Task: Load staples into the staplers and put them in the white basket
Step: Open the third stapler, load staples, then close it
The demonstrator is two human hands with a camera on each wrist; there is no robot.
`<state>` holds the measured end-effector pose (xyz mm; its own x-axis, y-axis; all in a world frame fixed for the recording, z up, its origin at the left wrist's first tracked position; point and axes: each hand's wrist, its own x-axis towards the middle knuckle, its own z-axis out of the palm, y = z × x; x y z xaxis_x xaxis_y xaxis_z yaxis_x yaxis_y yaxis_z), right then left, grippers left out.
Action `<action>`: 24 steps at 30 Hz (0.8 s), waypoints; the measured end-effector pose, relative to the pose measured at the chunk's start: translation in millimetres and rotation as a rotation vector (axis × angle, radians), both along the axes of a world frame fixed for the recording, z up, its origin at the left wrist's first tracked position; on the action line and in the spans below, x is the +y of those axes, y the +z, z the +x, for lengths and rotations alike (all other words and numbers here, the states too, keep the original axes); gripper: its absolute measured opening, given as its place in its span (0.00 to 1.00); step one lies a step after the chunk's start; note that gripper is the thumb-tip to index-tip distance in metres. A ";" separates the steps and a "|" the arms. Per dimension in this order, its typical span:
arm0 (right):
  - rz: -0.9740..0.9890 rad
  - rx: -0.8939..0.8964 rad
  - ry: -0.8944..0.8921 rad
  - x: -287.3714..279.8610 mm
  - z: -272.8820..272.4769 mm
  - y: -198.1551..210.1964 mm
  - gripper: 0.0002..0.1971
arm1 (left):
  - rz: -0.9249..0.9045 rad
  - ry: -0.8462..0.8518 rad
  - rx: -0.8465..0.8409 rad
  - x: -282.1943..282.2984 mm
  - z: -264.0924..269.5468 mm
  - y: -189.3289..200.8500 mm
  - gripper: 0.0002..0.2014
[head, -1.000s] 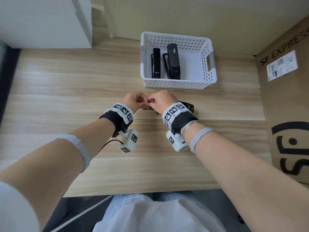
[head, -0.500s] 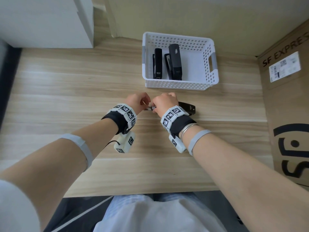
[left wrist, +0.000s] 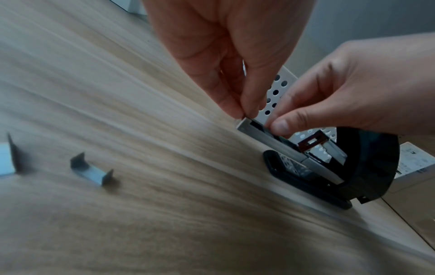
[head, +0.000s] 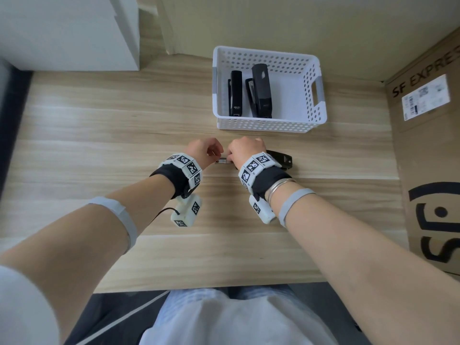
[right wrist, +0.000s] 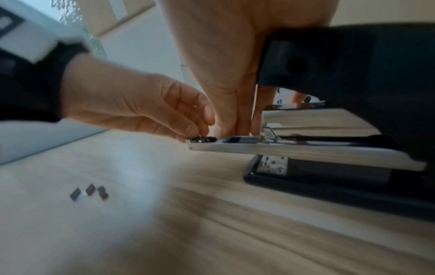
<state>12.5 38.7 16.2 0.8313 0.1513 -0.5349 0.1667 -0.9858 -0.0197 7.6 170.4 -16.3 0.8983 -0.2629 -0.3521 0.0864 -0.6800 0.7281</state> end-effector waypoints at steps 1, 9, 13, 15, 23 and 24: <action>-0.009 -0.004 0.001 0.6 0.0 -0.7 0.10 | 0.003 -0.010 -0.002 0.4 -0.3 1.1 0.09; -0.039 0.043 -0.074 -2.9 3.3 7.3 0.12 | 0.335 -0.144 0.061 24.7 -7.2 10.7 0.18; -0.024 0.024 -0.101 1.6 1.8 6.9 0.11 | 0.507 -0.231 0.179 45.2 -20.1 5.1 0.21; -0.016 -0.004 -0.095 3.4 -0.1 5.1 0.10 | 0.550 -0.270 0.217 50.6 -24.8 1.3 0.26; 0.026 -0.060 -0.070 -4.3 -10.4 -1.4 0.12 | 0.586 -0.303 0.199 54.3 -39.9 -12.7 0.26; 0.030 -0.062 -0.065 -5.5 -10.7 -1.5 0.12 | 0.584 -0.296 0.192 52.2 -39.3 -12.0 0.24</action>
